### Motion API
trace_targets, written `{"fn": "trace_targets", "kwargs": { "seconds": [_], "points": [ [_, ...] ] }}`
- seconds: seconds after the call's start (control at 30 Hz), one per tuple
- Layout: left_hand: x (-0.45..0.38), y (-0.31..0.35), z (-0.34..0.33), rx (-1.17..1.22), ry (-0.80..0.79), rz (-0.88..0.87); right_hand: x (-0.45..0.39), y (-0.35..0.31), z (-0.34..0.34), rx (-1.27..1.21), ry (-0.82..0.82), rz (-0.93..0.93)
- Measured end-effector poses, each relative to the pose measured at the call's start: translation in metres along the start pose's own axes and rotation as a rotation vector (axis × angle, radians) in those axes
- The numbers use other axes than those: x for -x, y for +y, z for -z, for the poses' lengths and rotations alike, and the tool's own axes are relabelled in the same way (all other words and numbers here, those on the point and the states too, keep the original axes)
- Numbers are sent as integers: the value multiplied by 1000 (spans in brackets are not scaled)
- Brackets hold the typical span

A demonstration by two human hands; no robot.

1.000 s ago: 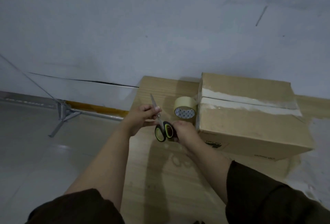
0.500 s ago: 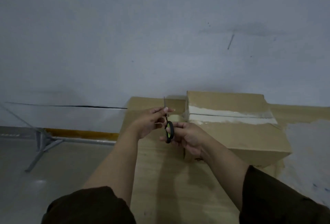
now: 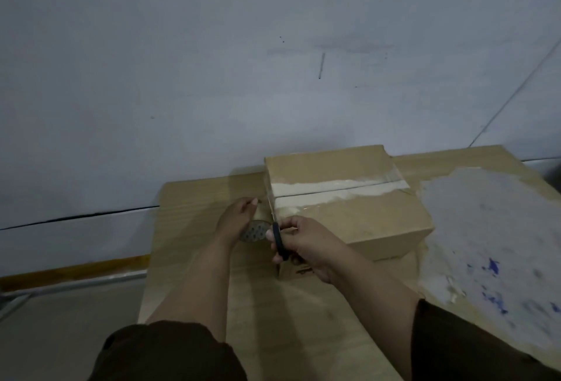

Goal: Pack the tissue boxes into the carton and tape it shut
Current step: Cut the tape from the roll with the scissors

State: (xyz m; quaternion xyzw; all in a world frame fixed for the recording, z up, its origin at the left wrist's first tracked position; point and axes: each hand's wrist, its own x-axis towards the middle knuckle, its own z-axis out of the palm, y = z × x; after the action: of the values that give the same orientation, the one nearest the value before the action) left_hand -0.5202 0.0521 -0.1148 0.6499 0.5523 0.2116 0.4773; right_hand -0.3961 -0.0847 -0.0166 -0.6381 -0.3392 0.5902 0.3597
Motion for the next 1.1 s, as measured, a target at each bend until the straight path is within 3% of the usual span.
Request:
{"fn": "trace_targets", "kwargs": {
  "seconds": [0.1,0.3,0.6,1.1],
  "points": [
    [-3,4,7,21,-77,-41,2,2,-1,30,20,-2],
    [-10,15,32,-55,-23,-83,6,-9,-6,112,-20,-47],
    [-15,32,44,-226,-19,37,13,-6,-7,197,-11,-173],
    [-12,34,44,-221,-42,55,-11,-20,-28,49,82,-145]
  ]
}}
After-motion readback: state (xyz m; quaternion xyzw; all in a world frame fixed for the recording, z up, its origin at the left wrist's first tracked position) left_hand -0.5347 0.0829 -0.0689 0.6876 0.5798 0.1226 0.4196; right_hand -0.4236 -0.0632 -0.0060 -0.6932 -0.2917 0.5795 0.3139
